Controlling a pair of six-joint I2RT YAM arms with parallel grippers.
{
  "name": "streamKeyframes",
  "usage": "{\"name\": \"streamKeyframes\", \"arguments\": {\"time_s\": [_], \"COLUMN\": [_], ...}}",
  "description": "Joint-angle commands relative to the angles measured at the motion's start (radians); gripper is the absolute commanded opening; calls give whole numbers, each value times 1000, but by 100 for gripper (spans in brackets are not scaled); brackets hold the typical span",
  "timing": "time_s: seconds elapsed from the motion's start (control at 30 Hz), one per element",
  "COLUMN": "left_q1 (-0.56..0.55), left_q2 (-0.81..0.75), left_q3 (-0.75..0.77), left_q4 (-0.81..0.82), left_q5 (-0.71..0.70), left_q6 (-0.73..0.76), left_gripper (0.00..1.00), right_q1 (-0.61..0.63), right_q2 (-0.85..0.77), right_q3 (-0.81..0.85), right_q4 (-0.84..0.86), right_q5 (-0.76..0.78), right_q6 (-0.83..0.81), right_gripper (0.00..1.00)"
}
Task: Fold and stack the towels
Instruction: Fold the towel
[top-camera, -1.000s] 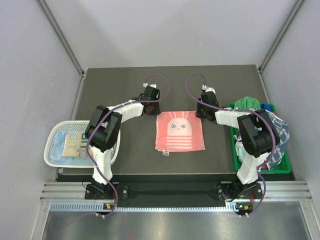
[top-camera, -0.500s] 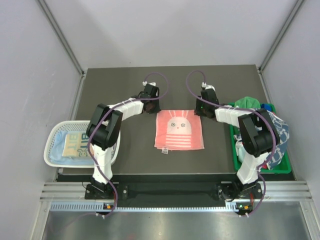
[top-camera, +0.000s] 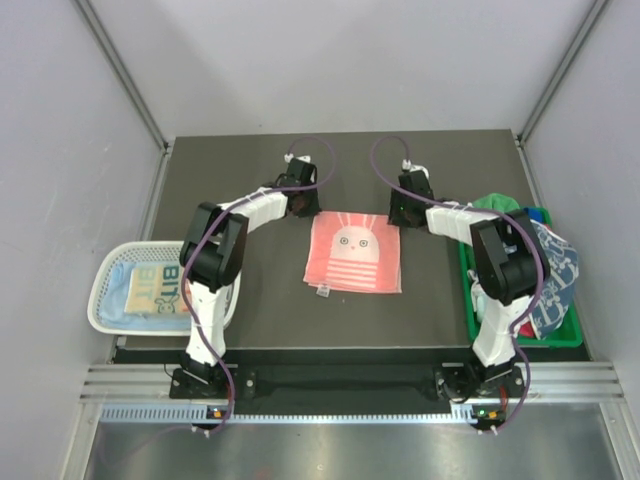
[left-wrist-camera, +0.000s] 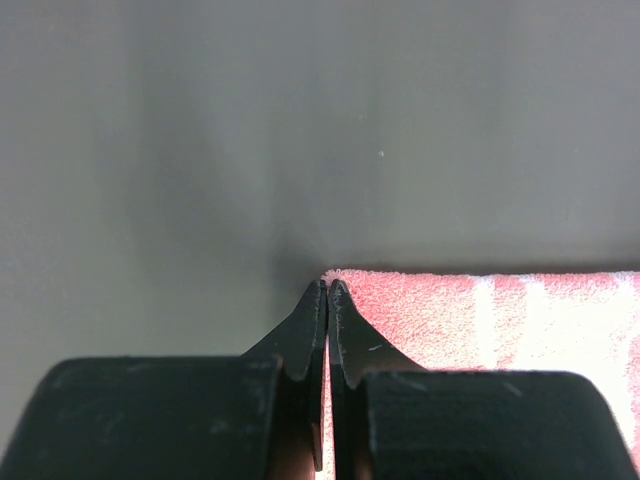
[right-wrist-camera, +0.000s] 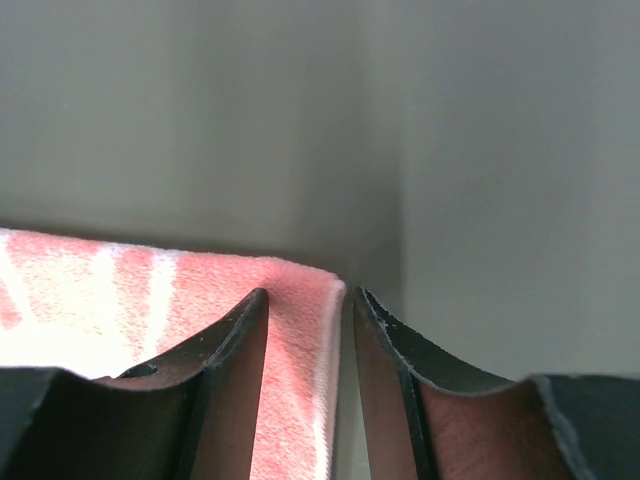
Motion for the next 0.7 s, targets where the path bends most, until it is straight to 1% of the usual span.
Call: {"name": "streamKeyframes", "arguments": {"time_s": [0.0,0.03,0.2,0.3,0.33,0.43,0.5,0.63,0.67], "left_q1": [17,20,23,23,23,25,25,28,29], "left_q2": [23,24,35,35,34,32,32,31,29], "left_q3": [42,43,45,40,39,36,34,25,17], "left_q4": [-9,-9,-1,1,2,7,13,43,54], "left_q5": [-3,-3,17,16,16,17,16,17,14], "left_q6": [17,16,11,9,9,6,5,-14,-17], "left_gripper": [0,0,0,0,0,0,0,0,0], "right_q1": [-11,-12,-11,-9,-9,-9,-9,-9,-12], "right_q2": [6,9,37,51,55,68,74,69,69], "right_q3": [59,65,91,97,99,110,119,128,133], "right_q4": [-57,-68,-70,-71,-74,-76,-84,-87,-81], "right_q5": [69,88,63,49,49,46,44,41,40], "right_q6": [-6,-4,-24,-26,-24,-26,-26,-30,-35], "right_gripper": [40,40,40,37,32,24,15,4,2]}}
